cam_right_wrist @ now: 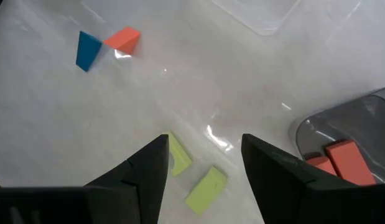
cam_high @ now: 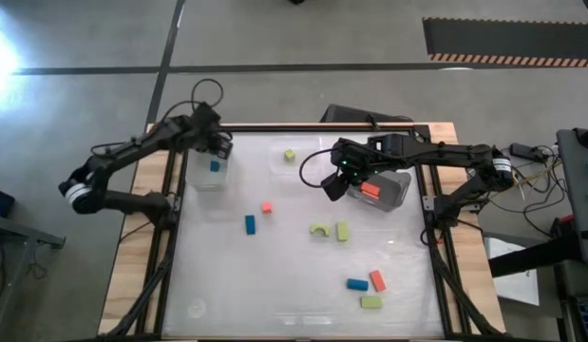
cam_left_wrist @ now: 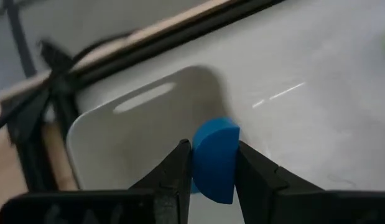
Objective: Sort & place blocks by color
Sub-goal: Put the blue block into the gray bin, then put the green block into the transparent bin
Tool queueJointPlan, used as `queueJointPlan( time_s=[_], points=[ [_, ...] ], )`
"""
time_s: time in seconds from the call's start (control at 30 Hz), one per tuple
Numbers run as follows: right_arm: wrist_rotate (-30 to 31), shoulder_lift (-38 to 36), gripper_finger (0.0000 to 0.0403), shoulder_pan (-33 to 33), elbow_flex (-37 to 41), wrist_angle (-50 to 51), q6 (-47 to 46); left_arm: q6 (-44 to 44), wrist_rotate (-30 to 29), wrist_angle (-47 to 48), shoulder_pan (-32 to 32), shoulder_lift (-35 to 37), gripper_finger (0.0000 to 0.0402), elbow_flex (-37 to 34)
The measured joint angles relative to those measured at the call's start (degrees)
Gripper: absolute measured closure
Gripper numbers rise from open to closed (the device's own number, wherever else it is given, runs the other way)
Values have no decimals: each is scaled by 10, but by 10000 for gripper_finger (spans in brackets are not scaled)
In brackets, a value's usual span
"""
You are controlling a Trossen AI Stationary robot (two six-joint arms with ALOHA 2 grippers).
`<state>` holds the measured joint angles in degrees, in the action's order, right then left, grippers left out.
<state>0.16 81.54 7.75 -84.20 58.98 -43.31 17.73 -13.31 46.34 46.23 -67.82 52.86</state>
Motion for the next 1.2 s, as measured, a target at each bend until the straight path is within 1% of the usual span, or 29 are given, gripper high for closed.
queueJointPlan(
  time_s=[0.1, 0.2, 0.37, 0.47, 0.6, 0.77, 1.1, 1.2],
  points=[
    [0, 0, 211, 0, 0, 0, 0, 0, 24, 13, 40, -25, 326, 0],
    [0, 0, 211, 0, 0, -3, 0, -1, 28, 33, 48, -50, 326, 0],
    [0, 0, 211, 0, 0, -12, 0, -1, -20, 70, 62, -103, 326, -1],
    [0, 0, 211, 0, 0, -13, 5, -1, -22, 74, 63, -133, 314, -2],
    [0, 0, 211, 0, 0, -13, 5, -1, -22, 72, 63, -155, 303, -2],
    [0, 0, 211, 0, 0, -13, 5, -1, -36, 72, 63, -156, 299, -2],
    [-2, 0, 211, 0, 0, -12, 4, -1, -40, 68, 63, -123, 296, -2],
    [-16, 0, 211, 0, 0, -12, 2, -1, -39, 67, 63, -115, 295, -2]
  ],
)
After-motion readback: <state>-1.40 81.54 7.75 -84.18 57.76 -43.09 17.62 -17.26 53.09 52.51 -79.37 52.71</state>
